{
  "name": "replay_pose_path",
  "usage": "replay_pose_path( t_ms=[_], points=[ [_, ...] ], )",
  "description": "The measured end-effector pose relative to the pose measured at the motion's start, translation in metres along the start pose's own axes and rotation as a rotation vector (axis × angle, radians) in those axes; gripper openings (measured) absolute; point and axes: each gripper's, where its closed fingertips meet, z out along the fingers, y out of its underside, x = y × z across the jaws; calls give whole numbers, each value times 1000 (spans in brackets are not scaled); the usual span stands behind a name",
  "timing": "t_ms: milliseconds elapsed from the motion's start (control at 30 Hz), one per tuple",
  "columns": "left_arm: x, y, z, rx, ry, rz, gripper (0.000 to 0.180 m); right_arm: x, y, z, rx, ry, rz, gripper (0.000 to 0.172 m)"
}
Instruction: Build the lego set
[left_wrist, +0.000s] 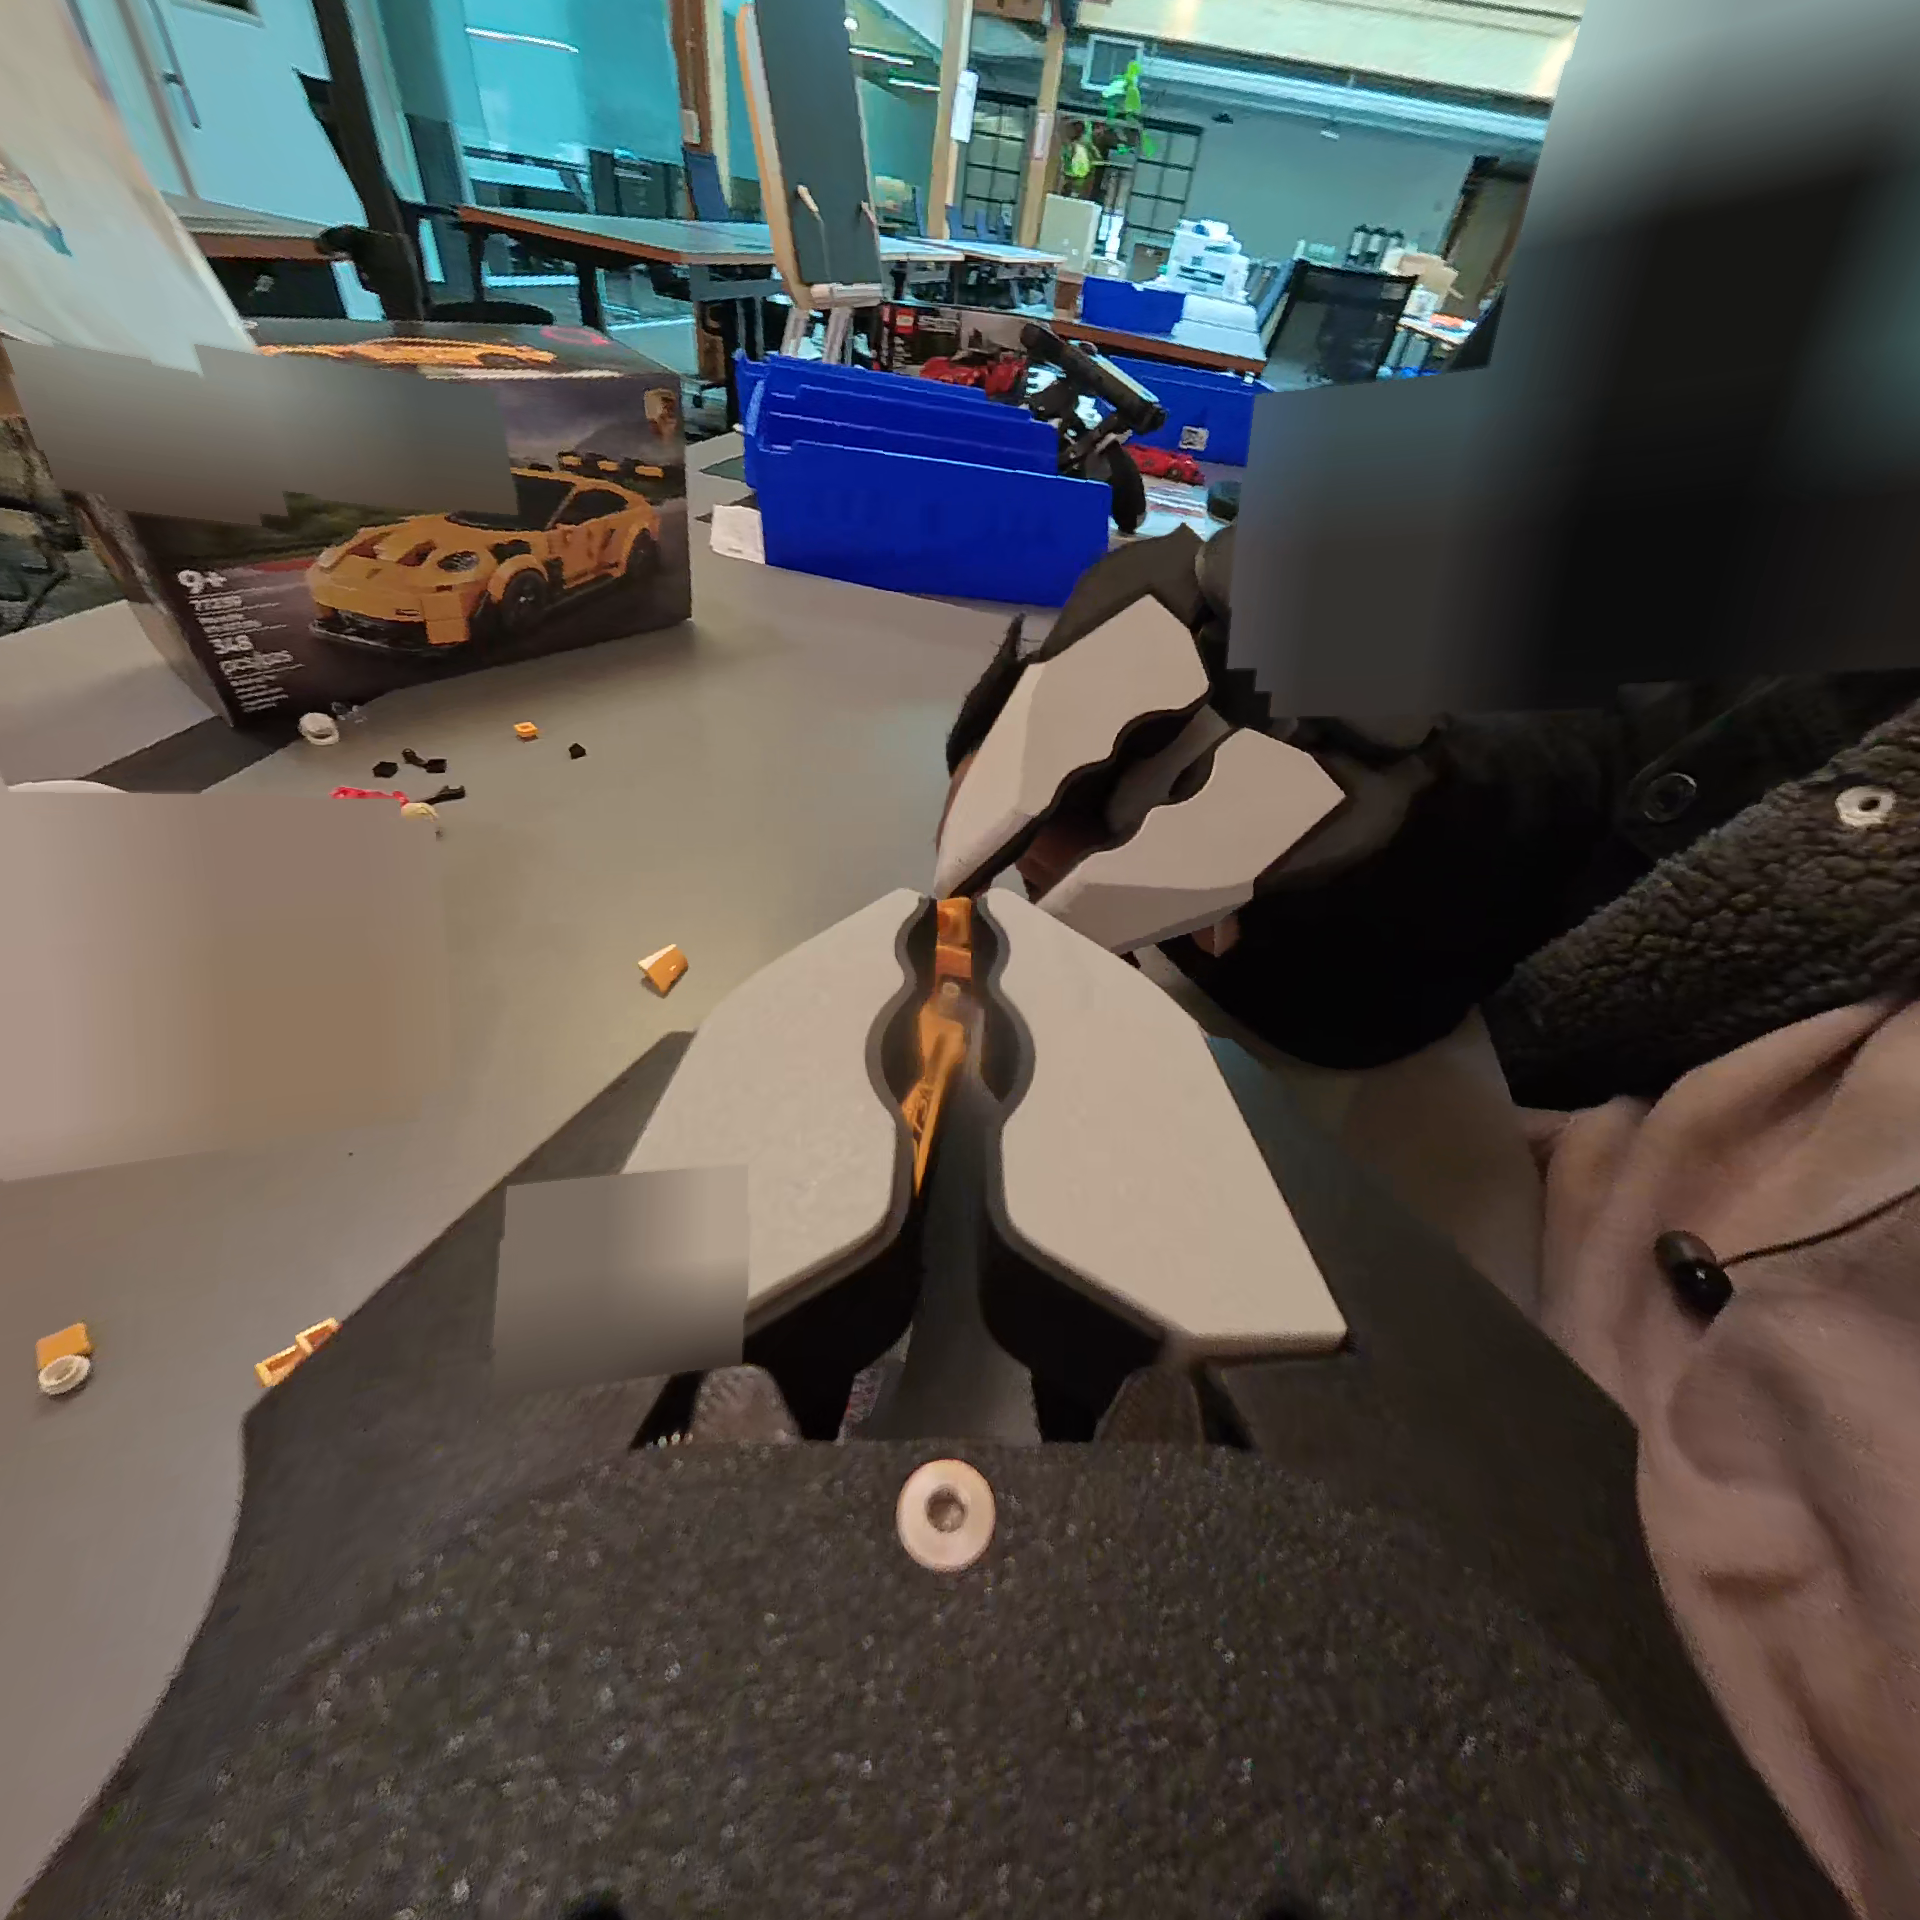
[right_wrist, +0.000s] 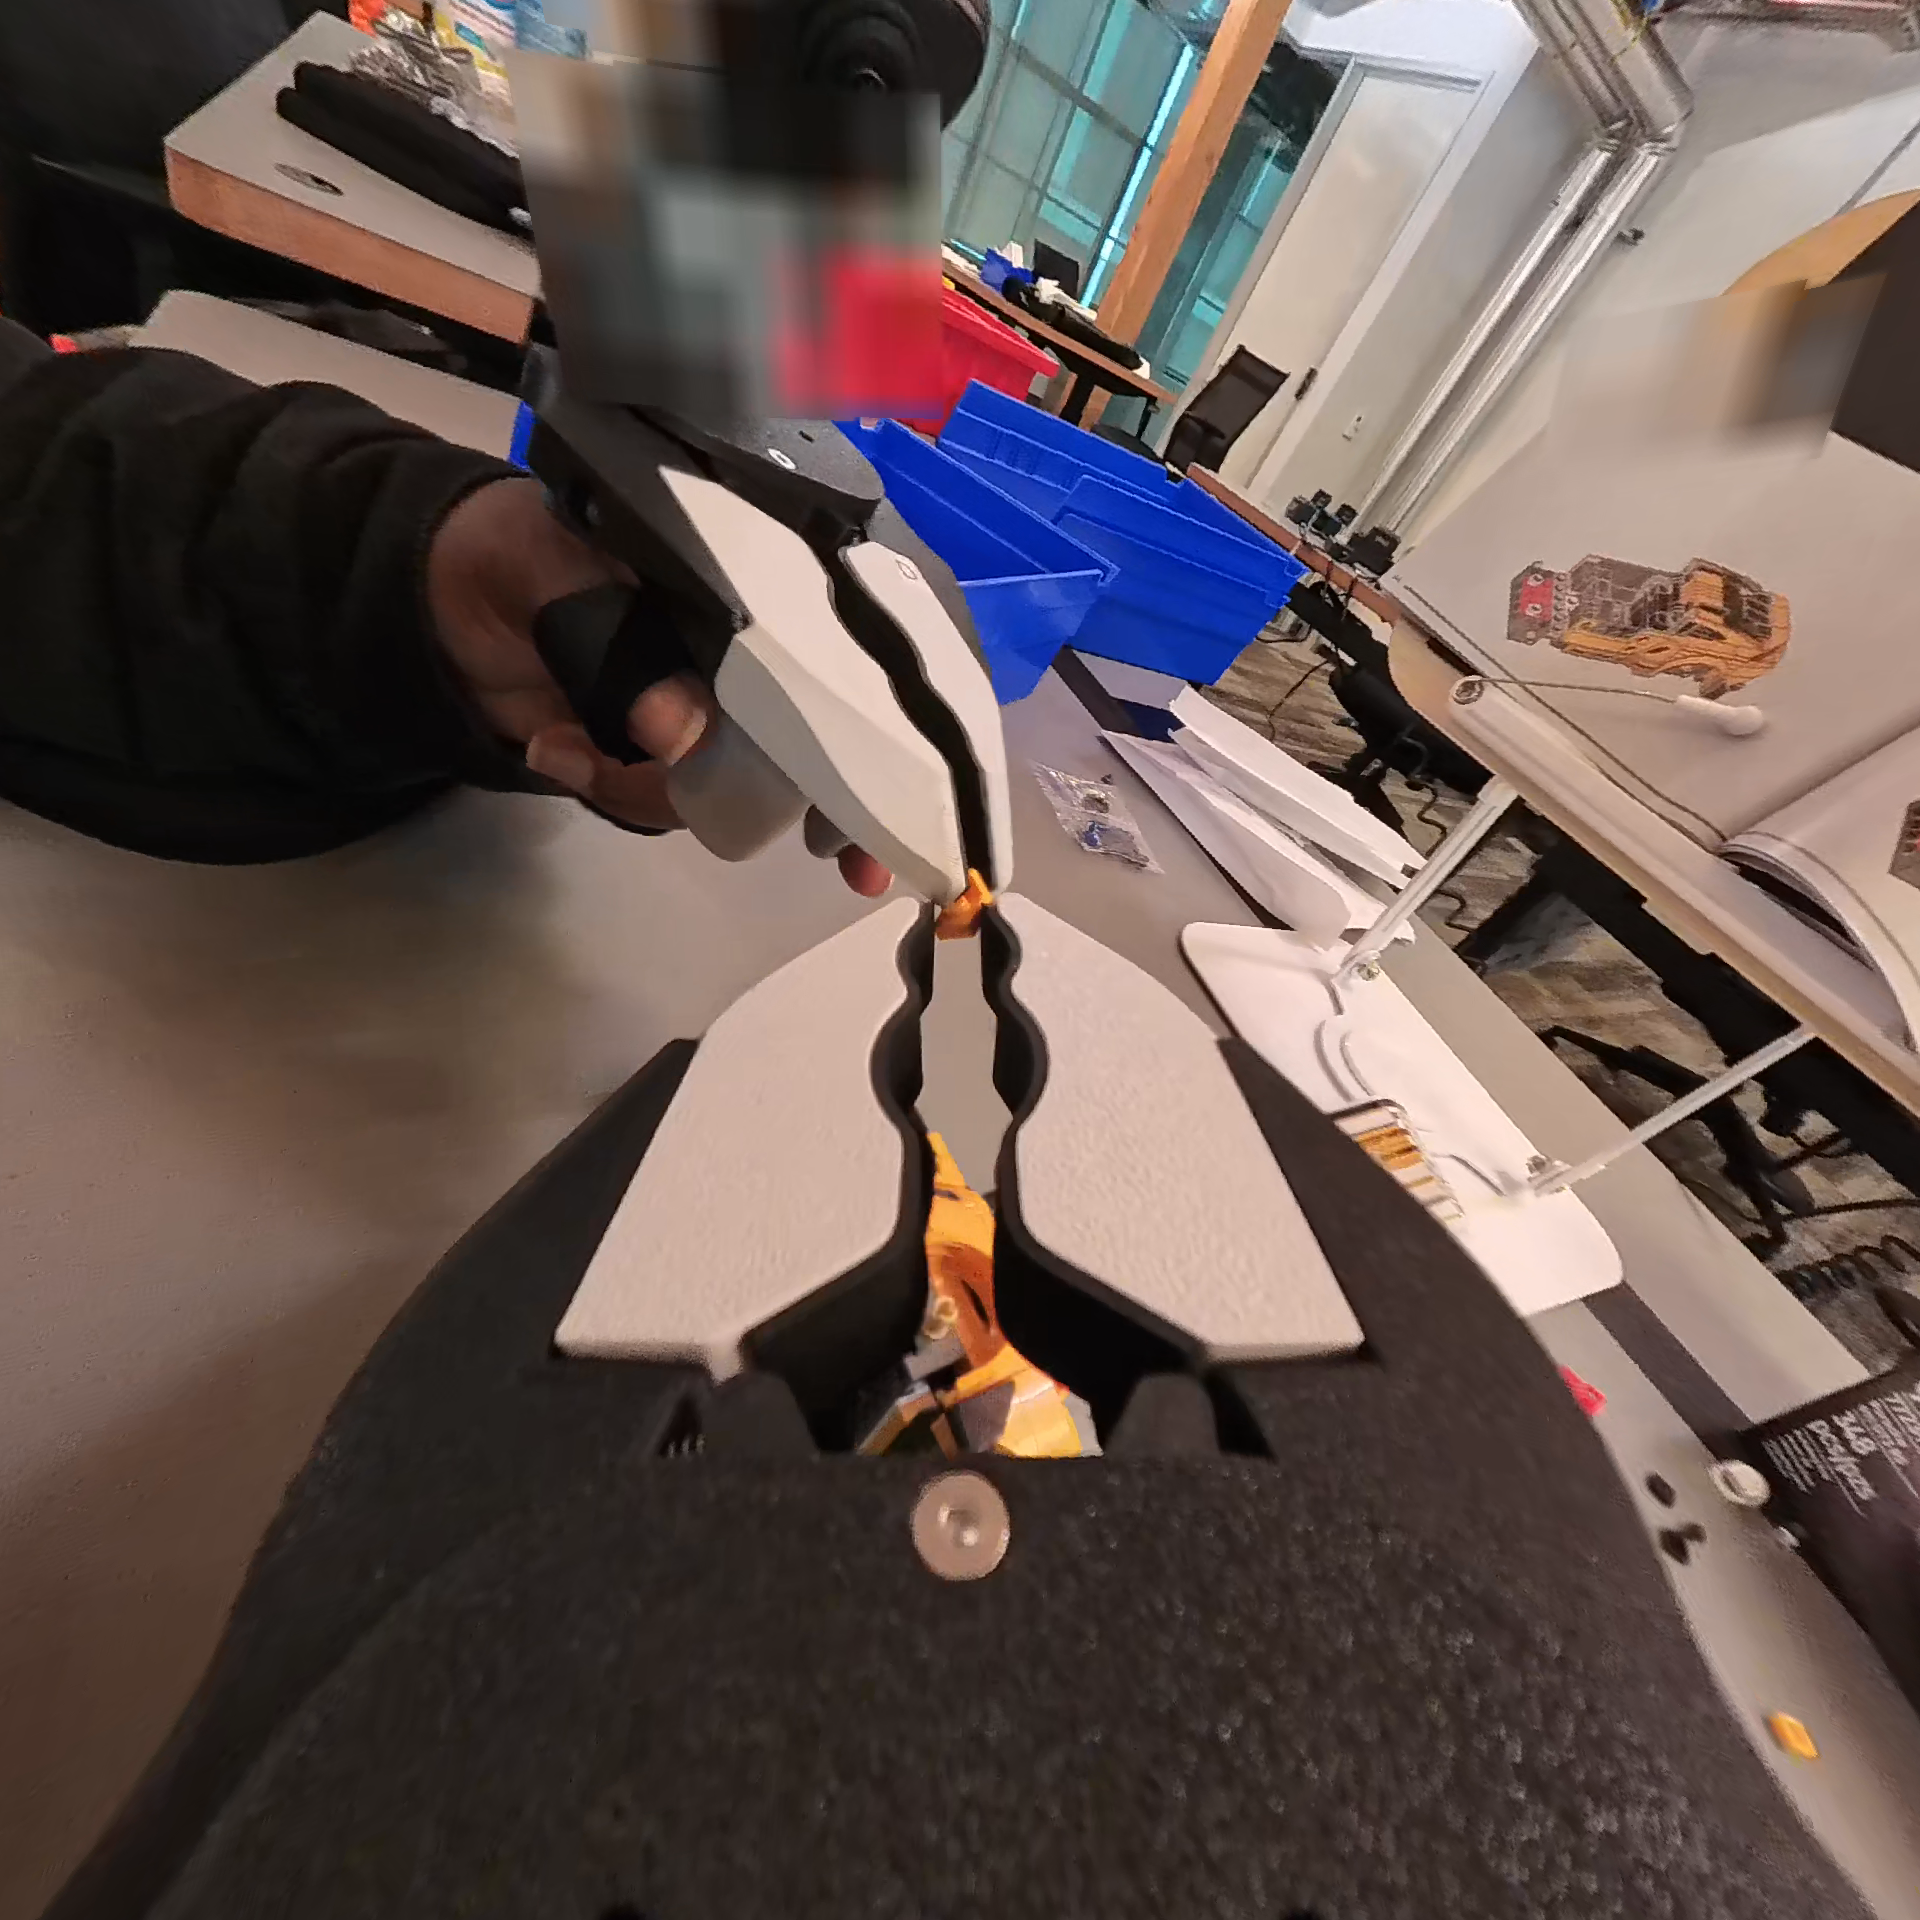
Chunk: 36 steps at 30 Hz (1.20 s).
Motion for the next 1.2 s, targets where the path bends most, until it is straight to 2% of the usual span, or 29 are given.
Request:
replay_pose_path(
  t_ms=[133, 300, 600, 933, 1200],
  points=[
    [7, 5, -3, -39, 58, 39, 6, -6, 1, -2, 9, -80, 23, 14],
    [19, 15, -3, -98, 138, 67, 6, -21, 4, -5, 13, -203, 5, 12],
    [21, 11, -5, -71, 153, 82, 6, -23, -1, -6, 39, -199, 8, 10],
    [34, -15, -14, 70, 171, 150, 7, -17, -28, -19, 222, -189, 44, 7],
    [43, -20, -14, 82, 179, 179, 2, -21, -36, -25, 287, -190, -1, 7]
  ],
)
